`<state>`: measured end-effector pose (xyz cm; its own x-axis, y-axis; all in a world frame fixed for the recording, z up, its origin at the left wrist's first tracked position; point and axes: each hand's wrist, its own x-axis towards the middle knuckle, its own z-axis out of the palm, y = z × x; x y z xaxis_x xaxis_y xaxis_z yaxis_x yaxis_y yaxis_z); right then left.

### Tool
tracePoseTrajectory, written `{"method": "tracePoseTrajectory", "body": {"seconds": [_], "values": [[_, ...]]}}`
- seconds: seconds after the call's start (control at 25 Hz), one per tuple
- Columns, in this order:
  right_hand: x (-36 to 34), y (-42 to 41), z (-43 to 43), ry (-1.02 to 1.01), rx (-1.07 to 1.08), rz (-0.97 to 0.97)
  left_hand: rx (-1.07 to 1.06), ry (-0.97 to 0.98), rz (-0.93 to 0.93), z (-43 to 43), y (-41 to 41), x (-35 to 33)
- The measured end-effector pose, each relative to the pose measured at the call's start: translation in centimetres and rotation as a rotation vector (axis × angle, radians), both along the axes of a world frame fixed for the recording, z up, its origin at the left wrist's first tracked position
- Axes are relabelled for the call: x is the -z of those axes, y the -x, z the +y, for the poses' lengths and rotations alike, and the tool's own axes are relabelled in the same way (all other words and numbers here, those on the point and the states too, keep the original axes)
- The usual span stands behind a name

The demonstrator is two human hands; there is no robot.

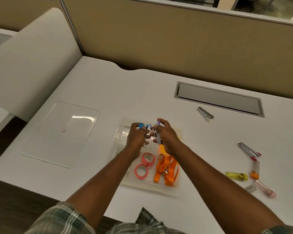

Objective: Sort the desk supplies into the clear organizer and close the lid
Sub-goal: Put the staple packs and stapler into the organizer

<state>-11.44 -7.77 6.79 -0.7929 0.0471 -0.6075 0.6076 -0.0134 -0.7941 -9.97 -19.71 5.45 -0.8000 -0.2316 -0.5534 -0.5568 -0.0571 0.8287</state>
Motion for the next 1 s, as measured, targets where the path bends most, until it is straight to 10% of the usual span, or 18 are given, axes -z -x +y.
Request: {"method": "tracePoseTrajectory", "body": {"seconds": [1.0], "values": [[-0.2, -1.3, -0.1, -0.179, -0.083, 0.136, 0.257, 0.432, 0.188, 3.8, 0.5, 0.4]]}}
